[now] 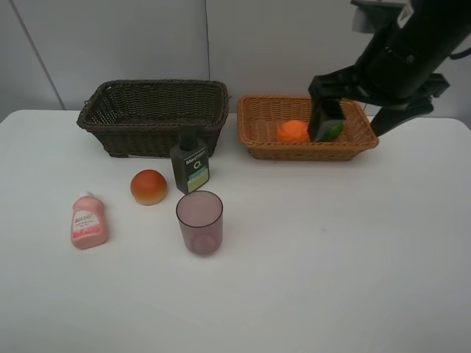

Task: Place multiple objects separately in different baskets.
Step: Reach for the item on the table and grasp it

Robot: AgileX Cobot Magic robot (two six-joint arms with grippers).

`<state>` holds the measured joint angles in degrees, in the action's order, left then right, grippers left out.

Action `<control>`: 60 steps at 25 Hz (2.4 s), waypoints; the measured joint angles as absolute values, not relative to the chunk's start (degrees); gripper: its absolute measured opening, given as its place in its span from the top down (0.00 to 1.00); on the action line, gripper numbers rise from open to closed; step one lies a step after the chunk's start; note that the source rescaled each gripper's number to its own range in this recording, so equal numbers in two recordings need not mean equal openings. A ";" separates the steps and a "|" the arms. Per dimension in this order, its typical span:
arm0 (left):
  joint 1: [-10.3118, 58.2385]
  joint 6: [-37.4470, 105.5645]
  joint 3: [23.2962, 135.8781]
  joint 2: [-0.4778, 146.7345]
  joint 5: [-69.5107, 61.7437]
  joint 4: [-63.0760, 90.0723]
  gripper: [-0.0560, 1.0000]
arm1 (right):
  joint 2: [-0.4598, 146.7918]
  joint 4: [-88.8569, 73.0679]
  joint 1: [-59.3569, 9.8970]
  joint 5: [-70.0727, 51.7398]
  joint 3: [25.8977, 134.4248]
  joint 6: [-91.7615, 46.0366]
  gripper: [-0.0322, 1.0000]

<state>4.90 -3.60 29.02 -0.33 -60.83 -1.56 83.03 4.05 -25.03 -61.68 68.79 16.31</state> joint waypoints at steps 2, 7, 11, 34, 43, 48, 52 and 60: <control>4.90 -3.60 29.02 -0.33 -60.83 -1.56 0.00 | 77.15 5.05 -21.47 -61.40 65.14 16.60 0.03; 4.90 -3.60 29.02 -0.33 -60.83 -1.56 0.00 | 61.72 6.34 -15.27 -61.45 56.94 16.93 0.03; 4.90 -3.60 29.02 -0.33 -60.83 -1.56 0.00 | 48.20 6.40 -15.07 -61.49 51.65 16.98 0.03; 4.90 -3.60 29.02 -0.33 -60.83 -1.56 0.00 | 0.40 4.03 -15.07 -62.36 33.69 8.10 0.03; 4.90 -3.60 29.02 -0.33 -60.83 -1.56 0.00 | -0.17 3.24 -15.07 -61.20 30.09 5.91 0.03; 4.90 -3.60 29.02 -0.33 -60.83 -1.56 0.00 | -0.17 3.24 -15.07 -61.14 29.90 5.42 0.03; 4.90 -3.60 29.02 -0.33 -60.83 -1.56 0.00 | -0.17 3.24 -14.94 -61.04 29.90 4.08 0.03; 4.90 -3.60 29.02 -0.33 -60.83 -1.56 0.00 | -0.22 3.42 -5.39 -60.98 29.90 3.67 0.03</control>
